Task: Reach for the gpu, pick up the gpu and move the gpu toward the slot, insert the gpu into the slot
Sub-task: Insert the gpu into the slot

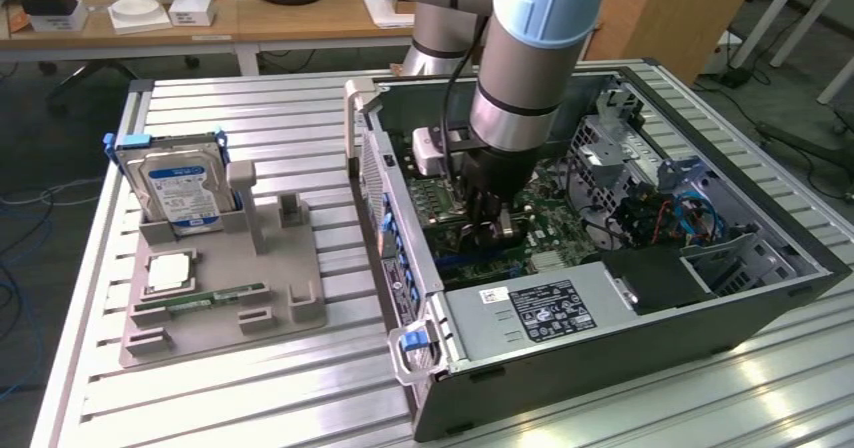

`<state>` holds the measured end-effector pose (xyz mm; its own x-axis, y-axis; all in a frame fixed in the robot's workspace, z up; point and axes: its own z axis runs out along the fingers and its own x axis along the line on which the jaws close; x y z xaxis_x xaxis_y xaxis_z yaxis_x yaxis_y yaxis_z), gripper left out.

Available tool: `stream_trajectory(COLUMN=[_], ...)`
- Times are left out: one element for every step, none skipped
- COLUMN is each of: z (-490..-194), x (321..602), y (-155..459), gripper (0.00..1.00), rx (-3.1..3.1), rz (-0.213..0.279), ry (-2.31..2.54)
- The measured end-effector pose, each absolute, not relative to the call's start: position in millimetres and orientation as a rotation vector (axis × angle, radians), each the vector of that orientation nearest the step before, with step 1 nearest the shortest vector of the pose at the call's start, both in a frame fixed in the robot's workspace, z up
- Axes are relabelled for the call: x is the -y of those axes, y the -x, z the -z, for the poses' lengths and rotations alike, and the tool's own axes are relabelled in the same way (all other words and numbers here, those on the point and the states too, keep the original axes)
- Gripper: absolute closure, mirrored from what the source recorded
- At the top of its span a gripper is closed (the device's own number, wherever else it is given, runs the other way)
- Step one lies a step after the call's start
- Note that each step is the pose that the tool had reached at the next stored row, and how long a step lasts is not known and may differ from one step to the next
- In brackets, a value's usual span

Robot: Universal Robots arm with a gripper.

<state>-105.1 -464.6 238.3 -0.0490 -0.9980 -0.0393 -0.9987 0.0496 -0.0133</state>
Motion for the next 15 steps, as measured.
stream_trajectory(z=[-238.3,-238.4,-238.4,-238.3,-238.4,-238.4,-238.4,-238.5,-238.5,-238.5,-238.4,-238.4,-238.4,-238.4,-238.4], x=[465.3,465.6,465.6,465.6,465.6,465.6,465.6,465.4,465.2,465.1,465.0,465.0,465.0,464.9,464.9], y=[105.1,105.1,105.1,105.1,105.1,105.1,105.1,105.0,104.4,103.9,103.3,103.1,103.0,103.0,103.0], gripper=[0.73,0.73,0.73,0.73,0.73,0.73,0.73,0.73,0.73,0.73,0.73,0.73,0.73,0.73,0.73], rx=[-2.248,-2.248,-2.248,-2.248,-2.248,-2.248,-2.248,-2.248,-2.248,-2.248,-2.248,-2.248,-2.248,-2.248,-2.248], rz=[-0.027,-0.027,-0.028,-0.028,-0.028,-0.028,-0.028,-0.028,-0.028,-0.028,-0.028,-0.028,-0.028,-0.028,-0.028], ry=[2.14,2.14,2.139,2.139,2.139,2.14,2.139,2.14,2.14,2.14,2.14,2.139,2.139,2.139,2.139])
